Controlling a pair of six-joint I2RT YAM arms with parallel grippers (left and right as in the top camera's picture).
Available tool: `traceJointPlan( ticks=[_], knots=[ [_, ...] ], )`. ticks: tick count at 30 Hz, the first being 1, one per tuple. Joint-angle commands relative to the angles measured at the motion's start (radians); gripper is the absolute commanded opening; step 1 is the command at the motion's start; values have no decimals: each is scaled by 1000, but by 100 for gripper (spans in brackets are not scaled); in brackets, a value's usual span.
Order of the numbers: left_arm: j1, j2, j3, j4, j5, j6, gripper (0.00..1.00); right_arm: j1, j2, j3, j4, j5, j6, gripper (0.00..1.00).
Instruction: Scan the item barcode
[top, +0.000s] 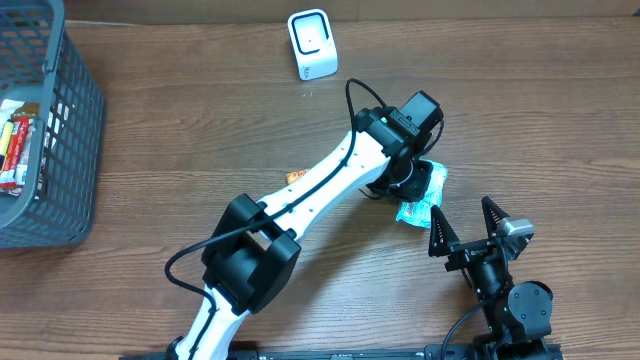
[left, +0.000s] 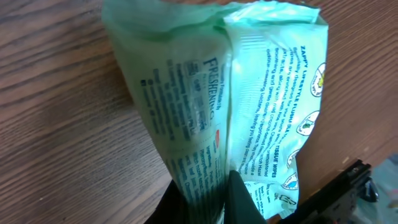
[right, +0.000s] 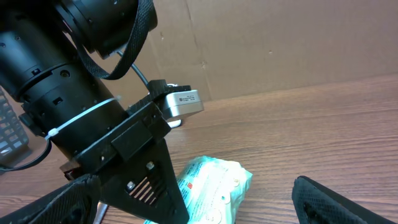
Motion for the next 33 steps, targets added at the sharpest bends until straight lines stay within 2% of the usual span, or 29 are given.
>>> traceJointPlan(
  ticks=[1,9,19,21,22,24,25,30,33],
  knots=[
    [33,-5,11,-7,44,5,4,-4,-12,-11,2,6,7,100],
    [104,-48,47,-7,178,59,4,-4,-12,-11,2,6,7,100],
    [186,-96,56,-27,218,87,4,-4,-12,-11,2,6,7,100],
    [184,-95,55,-27,237,124,15,-4,-12,-11,2,6,7,100],
    [176,-95,54,-27,233,146,36,-4,-12,-11,2,6,7,100],
    [158,-95,53,-29,225,200,54,-4,-12,-11,2,6,7,100],
    [149,-94,52,-31,222,224,58,-4,-12,-11,2,6,7,100],
    [85,-74,36,-39,113,218,57,-4,-12,-11,2,6,7,100],
    [60,-50,34,-37,111,212,55,-4,-12,-11,2,6,7,100]
  ],
)
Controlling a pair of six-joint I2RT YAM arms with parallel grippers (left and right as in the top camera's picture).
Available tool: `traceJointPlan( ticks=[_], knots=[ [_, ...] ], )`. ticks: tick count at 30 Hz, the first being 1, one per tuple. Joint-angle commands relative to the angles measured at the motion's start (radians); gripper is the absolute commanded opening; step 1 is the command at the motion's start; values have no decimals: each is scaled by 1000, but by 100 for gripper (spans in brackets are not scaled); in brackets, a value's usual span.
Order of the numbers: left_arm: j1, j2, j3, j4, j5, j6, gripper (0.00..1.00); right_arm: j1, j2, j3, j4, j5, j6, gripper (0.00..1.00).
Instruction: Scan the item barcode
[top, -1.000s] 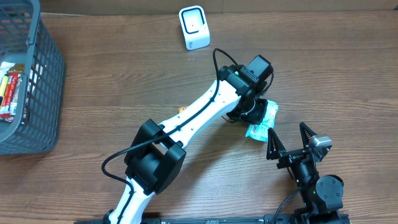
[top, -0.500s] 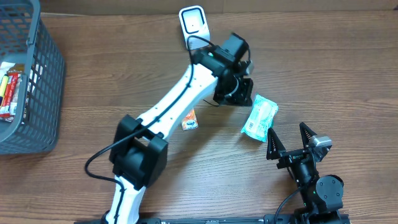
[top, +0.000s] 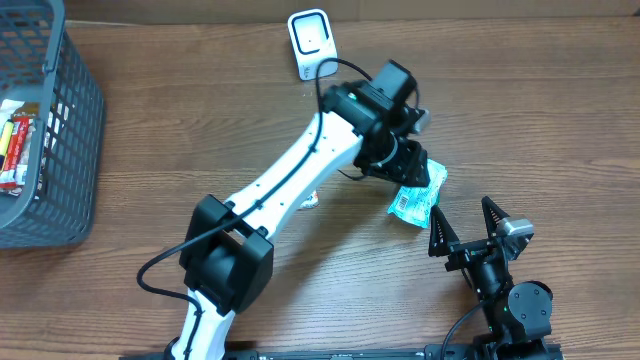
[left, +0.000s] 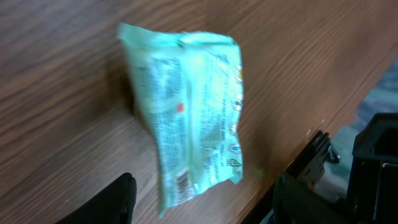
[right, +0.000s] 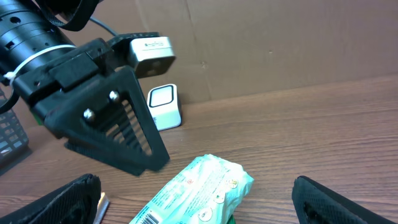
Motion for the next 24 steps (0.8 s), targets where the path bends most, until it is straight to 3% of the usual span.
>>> traceJointPlan(
  ticks=[1,17,24],
  knots=[
    [-34,30,-1,2,-39,24,55,-4,-12,-11,3,6,7,100],
    [-57,130,-1,-2,-58,10,54,-4,-12,-11,3,6,7,100],
    [-27,130,-1,-16,-45,8,30,-4,-12,-11,3,6,7,100]
  ],
)
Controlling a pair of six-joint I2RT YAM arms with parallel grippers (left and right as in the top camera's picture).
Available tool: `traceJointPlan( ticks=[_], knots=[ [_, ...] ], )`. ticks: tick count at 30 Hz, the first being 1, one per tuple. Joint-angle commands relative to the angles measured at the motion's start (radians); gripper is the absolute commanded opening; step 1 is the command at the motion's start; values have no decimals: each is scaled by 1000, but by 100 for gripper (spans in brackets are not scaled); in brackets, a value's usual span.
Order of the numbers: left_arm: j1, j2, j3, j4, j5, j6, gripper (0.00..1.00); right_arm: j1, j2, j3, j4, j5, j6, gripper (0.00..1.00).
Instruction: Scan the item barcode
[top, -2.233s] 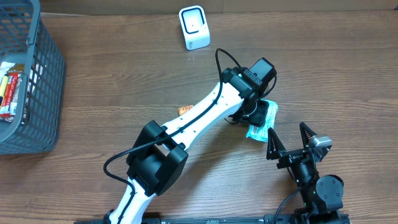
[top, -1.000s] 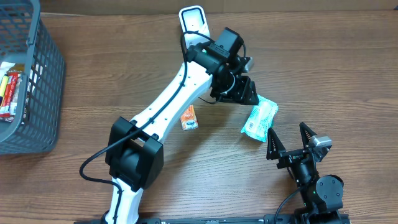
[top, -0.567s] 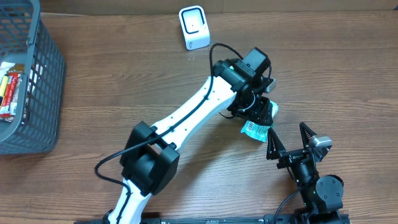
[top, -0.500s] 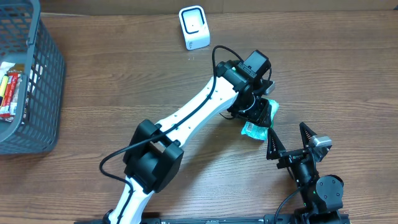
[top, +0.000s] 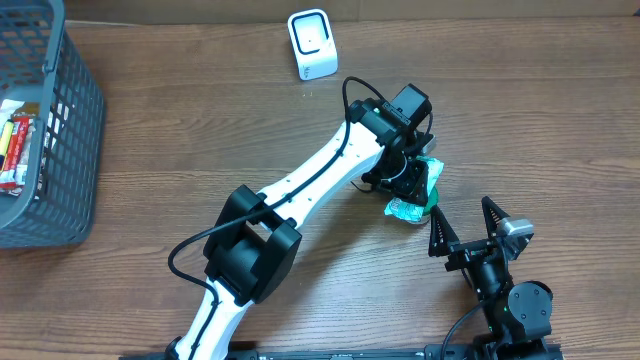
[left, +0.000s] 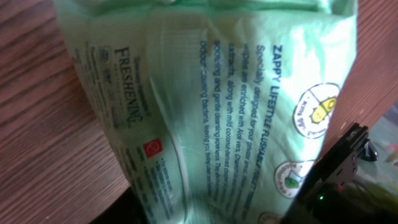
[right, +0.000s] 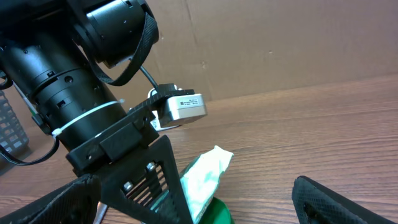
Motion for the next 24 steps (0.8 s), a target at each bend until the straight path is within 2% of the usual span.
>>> traceJointPlan(
  ticks=[1,3,5,6,7,19,24],
  knots=[
    [18,20,-1,-9,-11,5,29,-4,-12,-11,3,6,7,100],
    [17,20,-1,-10,-11,5,24,-4,-12,-11,3,6,7,100],
    [14,20,-1,-10,-11,5,14,-4,-12,-11,3,6,7,100],
    [14,19,0,-10,-7,5,6,-4,-12,-11,3,6,7,100],
    [14,18,0,-9,2,5,4,-4,-12,-11,3,6,7,100],
    [39,-76,39,-17,-10,-13,4,-4,-12,-11,3,6,7,100],
    [49,-100,39,-93,-190,-117,4,-4,-12,-11,3,6,7,100]
  ],
)
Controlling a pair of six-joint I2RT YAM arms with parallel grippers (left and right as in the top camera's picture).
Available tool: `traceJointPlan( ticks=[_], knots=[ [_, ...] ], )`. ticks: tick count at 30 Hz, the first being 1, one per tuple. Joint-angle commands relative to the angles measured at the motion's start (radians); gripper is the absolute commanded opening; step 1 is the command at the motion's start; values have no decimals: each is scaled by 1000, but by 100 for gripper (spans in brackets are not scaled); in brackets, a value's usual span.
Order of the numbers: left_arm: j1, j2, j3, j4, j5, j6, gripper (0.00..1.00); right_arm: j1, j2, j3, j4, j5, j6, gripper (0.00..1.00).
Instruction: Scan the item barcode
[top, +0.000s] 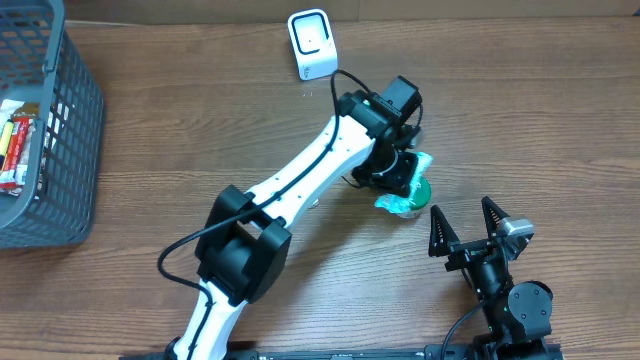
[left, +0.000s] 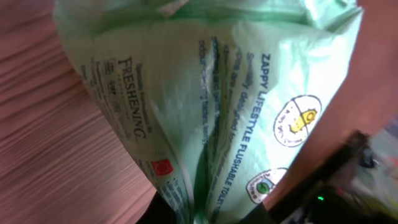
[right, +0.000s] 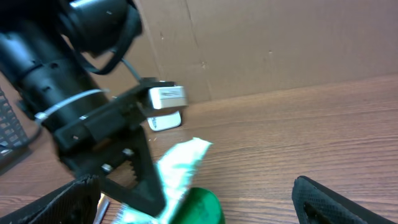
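Note:
A pale green packet of toilet wipes (left: 205, 99) fills the left wrist view, its printed back facing the camera. My left gripper (left: 199, 214) is shut on its lower edge. Overhead, the left gripper (top: 398, 182) holds the packet (top: 400, 200) tilted up at the table's middle right. The white barcode scanner (top: 312, 43) stands at the far edge, well apart from it. Just in front of the packet, my right gripper (top: 468, 228) is open and holds nothing. A dark green round thing (right: 202, 208) shows right beside the packet (right: 180, 162).
A grey wire basket (top: 70, 150) with several snack packs stands at the left edge. A small pale wrapper (top: 312, 203) lies beside the left arm. The scanner (right: 166, 121) shows partly behind the left wrist in the right wrist view. A cardboard wall (right: 280, 43) backs the table.
My left gripper, still shut on the packet, has shifted a little left and toward the scanner. The packet stands higher off the wood. The right gripper has not moved.
My left gripper was first down on the packet lying on the table. Then it was open and drawn back toward the scanner, the packet flat on the wood. Then it was shut on the packet, one edge raised, and now it holds the packet tilted up.

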Motion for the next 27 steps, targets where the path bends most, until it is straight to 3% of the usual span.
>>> traceJointPlan(
  ticks=[1,7,11,15,18,20,21,27],
  knots=[
    [14,-64,30,-47,-188,-106,4,-4,-12,-11,3,6,7,100],
    [-6,-58,30,-86,-261,-153,5,-4,-12,-11,3,6,7,100],
    [-20,-58,29,-107,-344,-246,6,-4,-12,-11,3,6,7,100],
    [-32,-58,18,-111,-388,-285,12,-4,-12,-11,3,6,7,100],
    [-41,-58,-4,-109,-388,-290,22,-4,-12,-11,3,6,7,100],
    [-46,-58,-16,-106,-389,-293,53,-4,-12,-11,3,6,7,100],
    [-46,-58,-21,-106,-389,-292,56,-4,-12,-11,3,6,7,100],
    [-23,-64,-22,-114,-403,-291,52,-4,-12,-11,3,6,6,100]
  ],
)
